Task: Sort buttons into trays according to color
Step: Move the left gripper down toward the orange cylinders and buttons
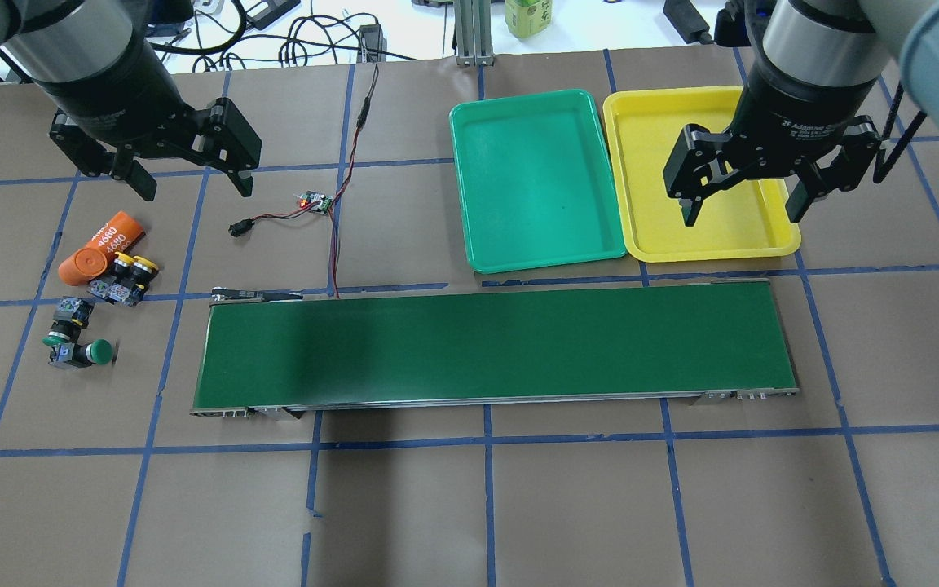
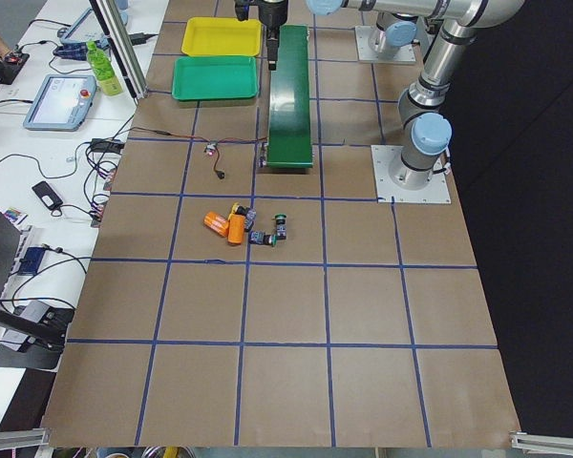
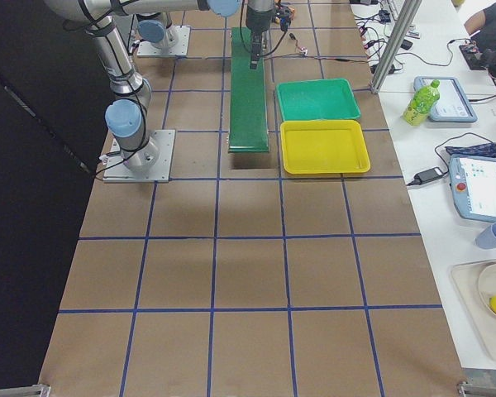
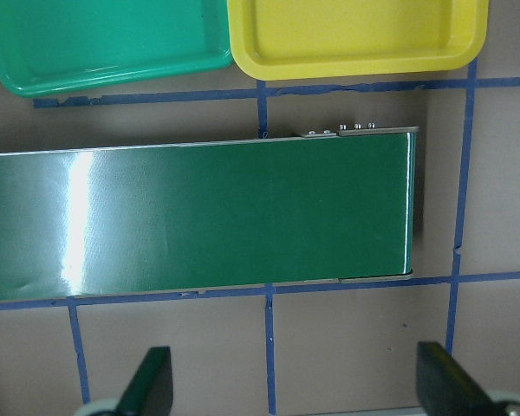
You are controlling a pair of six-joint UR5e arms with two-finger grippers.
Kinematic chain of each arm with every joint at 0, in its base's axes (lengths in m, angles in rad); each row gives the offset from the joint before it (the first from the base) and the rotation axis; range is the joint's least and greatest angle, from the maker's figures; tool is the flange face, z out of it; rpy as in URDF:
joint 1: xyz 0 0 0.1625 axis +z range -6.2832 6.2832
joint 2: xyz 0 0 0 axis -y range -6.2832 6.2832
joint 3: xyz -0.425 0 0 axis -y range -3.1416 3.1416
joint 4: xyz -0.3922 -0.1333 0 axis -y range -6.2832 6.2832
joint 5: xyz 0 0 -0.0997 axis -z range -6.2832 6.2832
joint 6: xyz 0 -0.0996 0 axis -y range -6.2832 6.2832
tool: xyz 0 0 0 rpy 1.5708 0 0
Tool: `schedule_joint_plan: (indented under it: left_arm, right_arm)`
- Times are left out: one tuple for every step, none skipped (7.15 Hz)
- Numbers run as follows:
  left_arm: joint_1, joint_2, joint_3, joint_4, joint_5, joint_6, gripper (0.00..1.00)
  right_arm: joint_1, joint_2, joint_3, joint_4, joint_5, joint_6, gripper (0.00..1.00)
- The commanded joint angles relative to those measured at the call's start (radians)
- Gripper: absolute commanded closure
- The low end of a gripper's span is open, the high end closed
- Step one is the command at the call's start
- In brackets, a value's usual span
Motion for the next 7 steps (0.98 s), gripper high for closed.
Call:
schedule_joint_plan:
  left_arm:
    - [0.0,0.001,-0.014,0.004,0.002,0.003,0.0]
    - [0.005,0.014,-0.013,-0.035,0.025,0.015,0.0]
    - [0.099,-0.02,0.004,-0.048,0.02,0.072,0.0]
    - [0.214,-0.081,-0.026,0.022,0.019,0.221,0.0]
    - [0.303,-0.185,-0.03,0.144,0.02,0.33,0.0]
    - [0.398,-0.272,-0.002,0.18,0.013,0.357,0.0]
    - [0.45,-0.352,0.01,0.297,0.017,0.558,0.0]
  right_arm:
    - [0.001,-0.009,-0.001,-0.003,0.039,0.002,0.0]
    - [0.001,-0.009,0.0,0.0,0.047,0.002,0.0]
    - [0.002,-0.009,0.002,-0.003,0.035,0.003,0.0]
    - [0.001,-0.009,-0.003,-0.006,0.035,0.002,0.0]
    - [0.002,-0.009,0.0,-0.005,0.037,0.002,0.0]
    - [0.002,-0.01,-0.001,-0.003,0.047,0.002,0.0]
    - [0.002,-0.01,0.0,0.0,0.046,0.002,0.0]
